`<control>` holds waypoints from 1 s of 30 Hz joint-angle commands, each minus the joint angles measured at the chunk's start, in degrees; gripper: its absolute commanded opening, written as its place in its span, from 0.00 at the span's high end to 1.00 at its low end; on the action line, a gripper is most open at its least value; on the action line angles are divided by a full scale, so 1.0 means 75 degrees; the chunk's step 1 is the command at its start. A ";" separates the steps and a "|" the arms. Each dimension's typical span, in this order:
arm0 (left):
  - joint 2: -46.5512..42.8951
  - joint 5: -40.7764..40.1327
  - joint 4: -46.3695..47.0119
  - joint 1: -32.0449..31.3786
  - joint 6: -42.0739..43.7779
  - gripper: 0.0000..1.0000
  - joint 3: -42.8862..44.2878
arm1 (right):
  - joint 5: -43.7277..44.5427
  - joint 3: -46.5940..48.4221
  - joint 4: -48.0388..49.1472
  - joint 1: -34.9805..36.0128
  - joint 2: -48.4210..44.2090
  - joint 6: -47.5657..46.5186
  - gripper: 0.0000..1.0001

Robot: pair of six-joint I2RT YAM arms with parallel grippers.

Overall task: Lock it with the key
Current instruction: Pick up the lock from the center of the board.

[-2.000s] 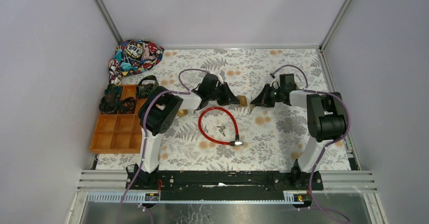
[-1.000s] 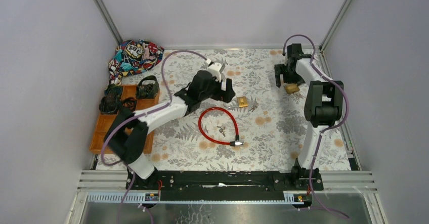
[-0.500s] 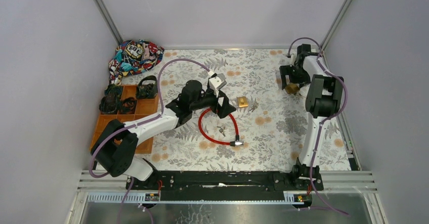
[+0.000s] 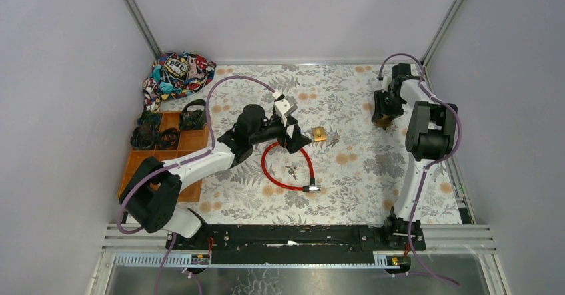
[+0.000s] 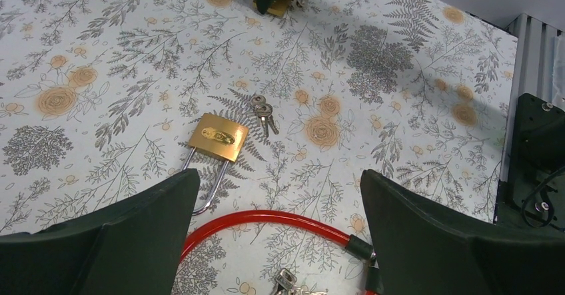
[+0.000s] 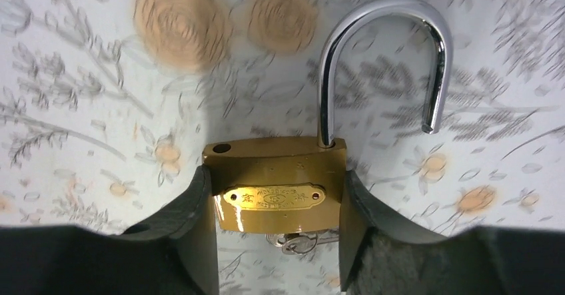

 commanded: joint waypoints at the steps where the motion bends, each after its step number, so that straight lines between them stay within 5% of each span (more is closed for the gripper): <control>1: -0.0140 0.0184 0.0532 0.0060 -0.0019 0.01 0.0192 | -0.0427 -0.1090 0.0166 0.0372 -0.0979 0.0017 0.80; 4: -0.0062 0.0278 0.0528 0.0114 -0.0756 0.03 0.0223 | -0.1024 -0.2136 0.1216 0.0772 -0.1943 0.0238 0.92; 14: 0.0339 0.0006 0.0587 0.0605 -0.3673 0.35 0.0012 | -0.1276 -0.5232 0.3425 0.2615 -0.4769 0.1052 1.00; 22: 0.1274 0.0096 0.0770 0.0506 -0.4684 0.25 0.0326 | -0.1547 -0.6835 0.5380 0.3494 -0.7413 0.1212 1.00; 30: 0.2021 0.0504 0.1218 0.0172 -0.5065 0.17 0.1123 | -0.1653 -0.7259 0.5802 0.4422 -0.8237 0.1026 1.00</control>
